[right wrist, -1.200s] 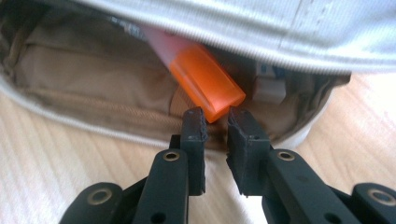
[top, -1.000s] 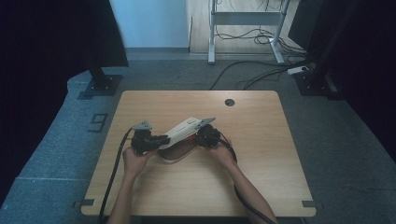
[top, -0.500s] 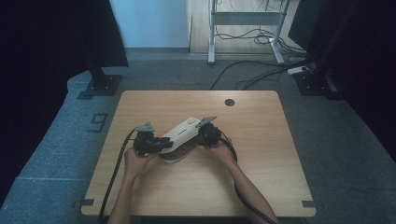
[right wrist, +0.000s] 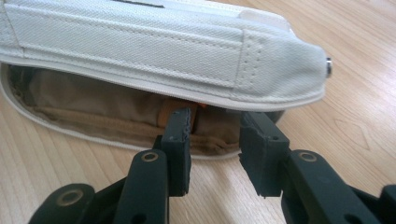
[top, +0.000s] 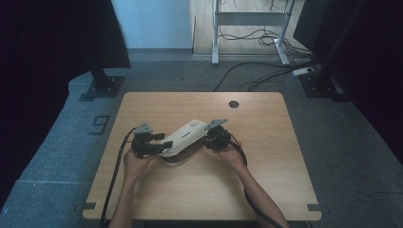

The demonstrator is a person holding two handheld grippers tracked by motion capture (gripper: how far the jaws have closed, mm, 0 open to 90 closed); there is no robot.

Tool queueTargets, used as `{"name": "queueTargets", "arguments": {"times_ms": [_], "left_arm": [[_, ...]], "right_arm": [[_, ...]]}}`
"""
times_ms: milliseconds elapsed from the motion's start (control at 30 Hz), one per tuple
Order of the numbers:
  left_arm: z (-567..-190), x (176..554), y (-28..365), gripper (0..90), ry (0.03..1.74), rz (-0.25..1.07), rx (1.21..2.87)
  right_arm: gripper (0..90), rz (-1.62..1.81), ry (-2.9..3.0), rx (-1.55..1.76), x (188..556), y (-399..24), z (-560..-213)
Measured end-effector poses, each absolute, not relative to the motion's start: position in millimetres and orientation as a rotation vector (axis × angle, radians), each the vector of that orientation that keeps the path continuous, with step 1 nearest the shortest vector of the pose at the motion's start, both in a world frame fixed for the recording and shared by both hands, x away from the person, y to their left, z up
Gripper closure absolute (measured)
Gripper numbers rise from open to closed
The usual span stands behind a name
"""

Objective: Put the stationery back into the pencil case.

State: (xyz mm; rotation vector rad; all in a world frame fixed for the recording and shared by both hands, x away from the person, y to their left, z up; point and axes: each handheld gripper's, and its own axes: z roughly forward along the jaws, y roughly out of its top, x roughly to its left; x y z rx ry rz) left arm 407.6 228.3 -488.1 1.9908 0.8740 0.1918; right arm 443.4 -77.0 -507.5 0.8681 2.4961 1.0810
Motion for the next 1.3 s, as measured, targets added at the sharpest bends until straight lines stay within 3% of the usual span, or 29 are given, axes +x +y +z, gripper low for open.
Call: {"name": "queueTargets", "arguments": {"times_ms": [167,300,667,1300], "left_arm": [[-496.2,409.6,222.6,32.7,0.886,0.188,2.021],[-506.2,409.6,214.4,30.2,0.906,0.267,2.104],[-508.2,407.1,212.9,29.9,0.905,0.298,2.08],[-487.0,396.6,225.7,21.5,0.877,0.253,2.0]], "right_arm": [[60.1,1.063,2.497,0.866,440.8,-83.4,-506.5],[58.9,1.067,2.488,0.873,438.5,-89.5,-504.1],[55.8,1.069,2.484,0.885,436.9,-97.4,-503.7],[44.4,1.083,2.5,0.886,429.3,-105.6,-500.4]]}}
